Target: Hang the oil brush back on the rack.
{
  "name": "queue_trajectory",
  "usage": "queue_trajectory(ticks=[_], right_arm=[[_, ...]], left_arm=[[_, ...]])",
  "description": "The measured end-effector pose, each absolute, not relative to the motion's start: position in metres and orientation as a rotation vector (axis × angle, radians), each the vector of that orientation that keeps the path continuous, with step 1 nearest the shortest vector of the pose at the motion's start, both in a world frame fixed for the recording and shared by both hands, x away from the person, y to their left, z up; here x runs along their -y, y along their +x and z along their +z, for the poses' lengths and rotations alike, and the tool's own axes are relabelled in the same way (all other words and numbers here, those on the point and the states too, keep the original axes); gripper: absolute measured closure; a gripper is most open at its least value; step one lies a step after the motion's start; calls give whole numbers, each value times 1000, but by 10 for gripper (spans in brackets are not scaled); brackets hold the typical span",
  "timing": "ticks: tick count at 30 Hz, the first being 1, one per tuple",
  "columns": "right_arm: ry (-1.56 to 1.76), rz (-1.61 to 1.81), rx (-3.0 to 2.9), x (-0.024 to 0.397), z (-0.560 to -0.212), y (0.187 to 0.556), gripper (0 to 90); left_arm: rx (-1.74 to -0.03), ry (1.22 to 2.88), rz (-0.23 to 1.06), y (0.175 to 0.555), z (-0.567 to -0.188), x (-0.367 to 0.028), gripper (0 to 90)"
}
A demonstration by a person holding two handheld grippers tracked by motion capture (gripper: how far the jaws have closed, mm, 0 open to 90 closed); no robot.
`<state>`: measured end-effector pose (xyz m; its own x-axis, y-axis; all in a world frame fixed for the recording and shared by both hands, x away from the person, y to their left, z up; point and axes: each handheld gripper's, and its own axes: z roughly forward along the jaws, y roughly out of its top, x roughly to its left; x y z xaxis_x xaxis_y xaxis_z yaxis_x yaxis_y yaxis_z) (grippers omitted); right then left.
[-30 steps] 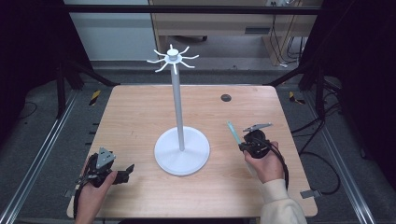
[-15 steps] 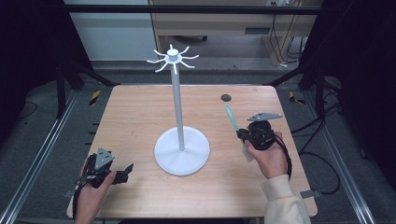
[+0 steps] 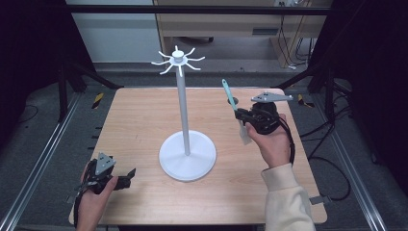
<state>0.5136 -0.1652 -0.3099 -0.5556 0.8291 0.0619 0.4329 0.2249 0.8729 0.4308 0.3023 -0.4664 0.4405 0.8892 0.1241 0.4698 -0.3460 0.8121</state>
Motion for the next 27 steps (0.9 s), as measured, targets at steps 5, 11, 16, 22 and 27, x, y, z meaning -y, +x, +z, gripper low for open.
queue_trajectory(ticks=[5,11,16,22,27], right_arm=[[1153,1285,-2083,164,-314,511,827],[1150,1293,-2069,163,-314,507,827],[1112,1353,-2035,161,-305,498,827],[1068,1421,-2012,158,-296,490,827],[1029,1454,-1991,153,-286,480,827]], left_arm=[[-1141,1977,748,432,-467,-303,29],[-1132,1977,747,431,-466,-304,29],[-1134,1975,738,432,-466,-304,29],[-1145,1969,747,432,-466,-304,29],[-1146,1963,746,432,-465,-306,29]])
